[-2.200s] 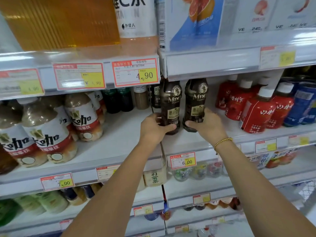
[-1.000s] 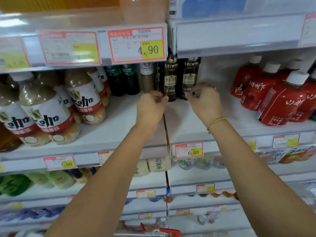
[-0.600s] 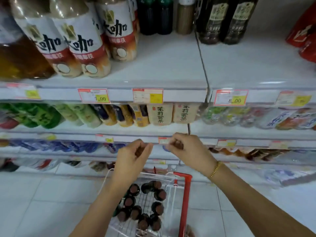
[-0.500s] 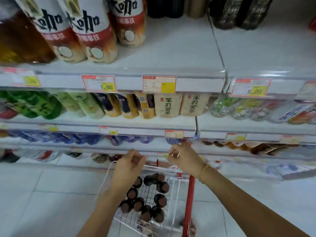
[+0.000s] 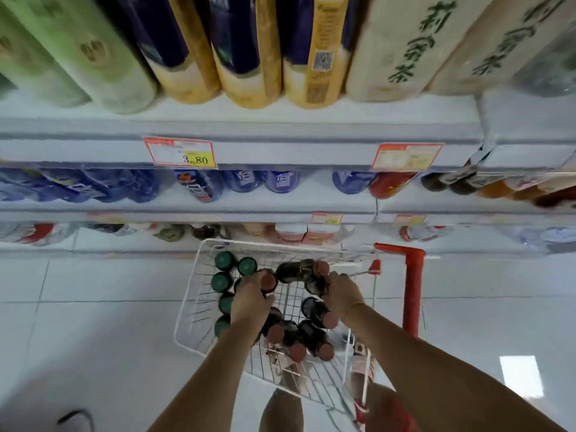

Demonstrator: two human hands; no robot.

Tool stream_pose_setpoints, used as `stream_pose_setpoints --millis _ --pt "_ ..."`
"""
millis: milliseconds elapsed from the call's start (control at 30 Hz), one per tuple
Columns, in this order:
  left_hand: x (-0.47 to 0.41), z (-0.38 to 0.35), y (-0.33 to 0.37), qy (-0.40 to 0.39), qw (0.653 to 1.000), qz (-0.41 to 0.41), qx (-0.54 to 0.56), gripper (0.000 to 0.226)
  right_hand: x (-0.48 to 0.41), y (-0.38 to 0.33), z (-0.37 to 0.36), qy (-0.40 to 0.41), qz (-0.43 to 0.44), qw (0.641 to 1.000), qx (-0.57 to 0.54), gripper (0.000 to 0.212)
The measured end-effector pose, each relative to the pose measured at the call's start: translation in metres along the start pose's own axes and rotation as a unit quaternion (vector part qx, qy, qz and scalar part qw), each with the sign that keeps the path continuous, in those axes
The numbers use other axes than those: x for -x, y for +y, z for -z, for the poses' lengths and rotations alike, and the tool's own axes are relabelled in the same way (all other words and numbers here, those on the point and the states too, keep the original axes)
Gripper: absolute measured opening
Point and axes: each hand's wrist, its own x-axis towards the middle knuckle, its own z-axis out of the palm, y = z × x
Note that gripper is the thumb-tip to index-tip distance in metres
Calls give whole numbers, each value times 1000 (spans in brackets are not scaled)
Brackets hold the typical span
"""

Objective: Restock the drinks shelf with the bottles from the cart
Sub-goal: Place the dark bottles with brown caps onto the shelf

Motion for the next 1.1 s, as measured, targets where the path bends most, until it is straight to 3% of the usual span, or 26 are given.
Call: stream_pose_setpoints --millis 300,433,533,833,967,1100 --pt "-42 -26 -5 -31 989 -12 -145 43 -36 7 -26 37 -31 996 77 37" --pt "-43 -23 4 -54 981 -40 -182 46 -26 -3 -20 23 -56 995 75 59" --pt "-35 -10 8 -44 987 -41 -151 48 -6 -12 -7 25 -25 998 43 68" --pt "49 69 63 90 988 -123 -31 54 110 -10 85 101 80 991 23 51" --pt "89 124 105 164 963 -208 41 45 165 -6 141 192 148 970 -25 42" --pt "149 191 151 223 925 -280 125 31 229 -21 198 296 227 926 -54 41"
